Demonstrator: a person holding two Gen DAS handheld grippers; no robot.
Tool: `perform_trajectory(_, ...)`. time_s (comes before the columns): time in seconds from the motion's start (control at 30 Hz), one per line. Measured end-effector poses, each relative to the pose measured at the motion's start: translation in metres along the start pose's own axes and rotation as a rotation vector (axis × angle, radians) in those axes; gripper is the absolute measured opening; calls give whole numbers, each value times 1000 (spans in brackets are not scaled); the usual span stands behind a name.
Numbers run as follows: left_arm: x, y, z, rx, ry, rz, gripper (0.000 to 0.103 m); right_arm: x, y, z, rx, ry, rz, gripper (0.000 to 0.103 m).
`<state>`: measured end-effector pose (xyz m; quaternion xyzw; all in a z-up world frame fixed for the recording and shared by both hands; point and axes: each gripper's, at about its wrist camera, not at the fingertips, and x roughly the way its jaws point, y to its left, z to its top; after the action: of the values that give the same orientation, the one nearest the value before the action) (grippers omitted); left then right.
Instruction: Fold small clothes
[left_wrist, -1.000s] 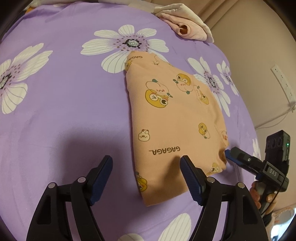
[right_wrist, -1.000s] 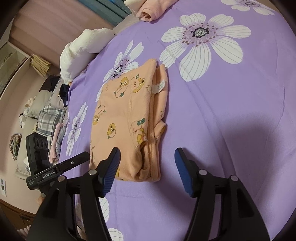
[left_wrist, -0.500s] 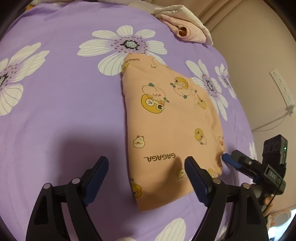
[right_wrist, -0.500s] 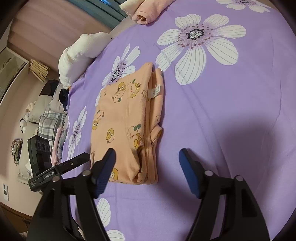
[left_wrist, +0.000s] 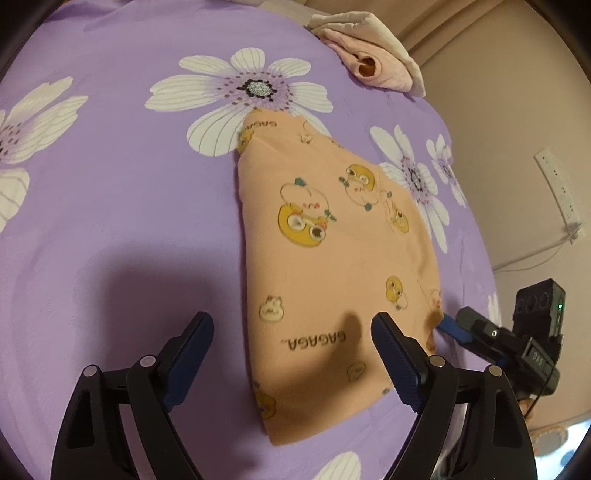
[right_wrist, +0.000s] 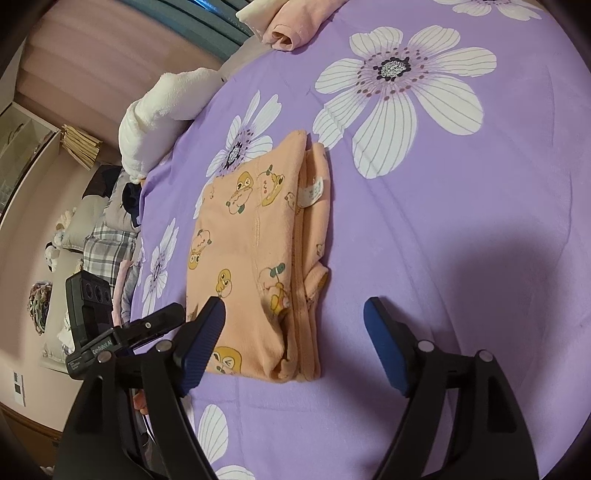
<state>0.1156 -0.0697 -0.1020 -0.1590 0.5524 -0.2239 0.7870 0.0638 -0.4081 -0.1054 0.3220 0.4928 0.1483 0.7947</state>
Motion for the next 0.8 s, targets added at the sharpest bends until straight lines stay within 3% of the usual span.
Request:
perform_trajectory(0.27,4,-7,12,51,-7,14,86,7,0,6,5,4,3,79)
perform_trajectory(0.8,21,-4,17,32,50,-2,87,23,4,19,-5,10,15,79)
